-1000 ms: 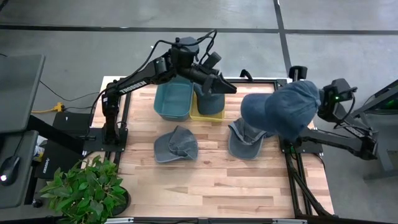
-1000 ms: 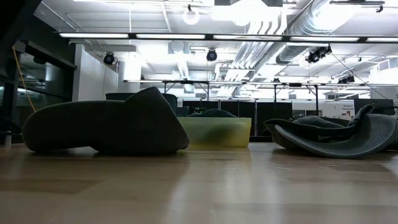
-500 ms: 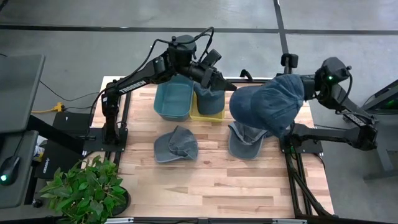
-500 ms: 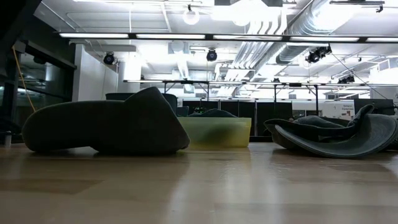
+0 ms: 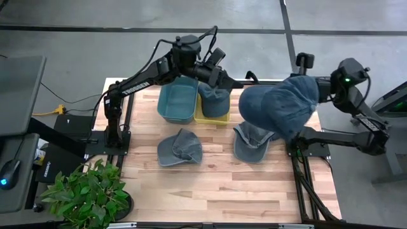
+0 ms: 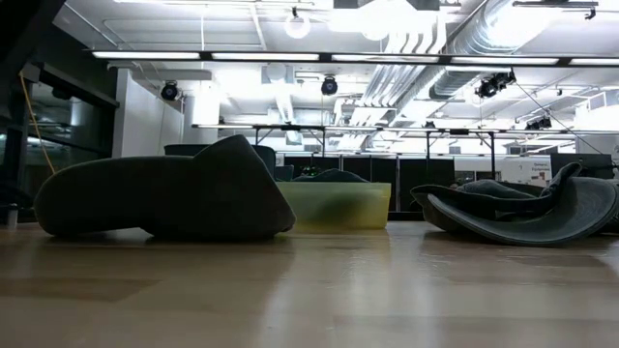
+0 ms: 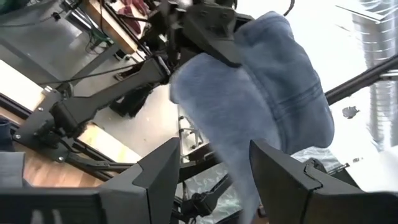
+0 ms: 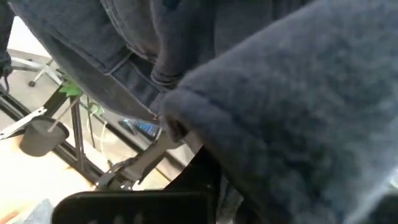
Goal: Pick & Place hat
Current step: Put the bottom blue cap into the yellow bin
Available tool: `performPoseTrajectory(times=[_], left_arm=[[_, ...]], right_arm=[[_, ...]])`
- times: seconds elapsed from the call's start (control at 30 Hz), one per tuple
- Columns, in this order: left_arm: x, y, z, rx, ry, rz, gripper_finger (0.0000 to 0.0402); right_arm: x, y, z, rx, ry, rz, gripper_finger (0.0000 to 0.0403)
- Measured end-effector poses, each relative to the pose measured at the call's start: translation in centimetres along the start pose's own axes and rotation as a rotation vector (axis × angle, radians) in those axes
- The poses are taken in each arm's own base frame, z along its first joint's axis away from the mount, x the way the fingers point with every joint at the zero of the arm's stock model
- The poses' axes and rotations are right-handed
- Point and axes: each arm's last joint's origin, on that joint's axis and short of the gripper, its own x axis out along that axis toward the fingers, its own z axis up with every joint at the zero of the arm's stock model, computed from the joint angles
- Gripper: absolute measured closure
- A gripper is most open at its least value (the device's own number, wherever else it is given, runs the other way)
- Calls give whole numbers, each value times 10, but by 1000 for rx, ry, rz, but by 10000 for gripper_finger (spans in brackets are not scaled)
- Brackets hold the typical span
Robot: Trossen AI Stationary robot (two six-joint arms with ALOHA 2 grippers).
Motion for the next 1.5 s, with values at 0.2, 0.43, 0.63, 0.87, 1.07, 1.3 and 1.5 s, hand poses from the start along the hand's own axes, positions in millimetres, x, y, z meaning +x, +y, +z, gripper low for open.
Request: performPoseTrajectory(times=[0.2,0.43,0.63,0.87,1.07,1.3,1.5], left_arm=[[1,0,-1,-20,5,-3,211],[1,0,-1,-21,24,-16,211],[1,-1,-1,-21,28,-20,211],[1,0,-2,-23,28,-16,211],[1,0,-1,14,11,-6,259],[1,-2,-1,71,6,-19,382],[1,-2,1,106,-10,-24,394]], right_arm=[[0,0,0,-20,7,-8,398],[6,-3,-8,-28,38,-24,398],[11,-10,-15,-45,50,-53,398],[22,-16,-33,-8,69,-25,398],[24,-17,-35,-2,69,-19,398],[21,-17,-33,4,74,-25,398],[20,-18,-37,46,111,-64,390]])
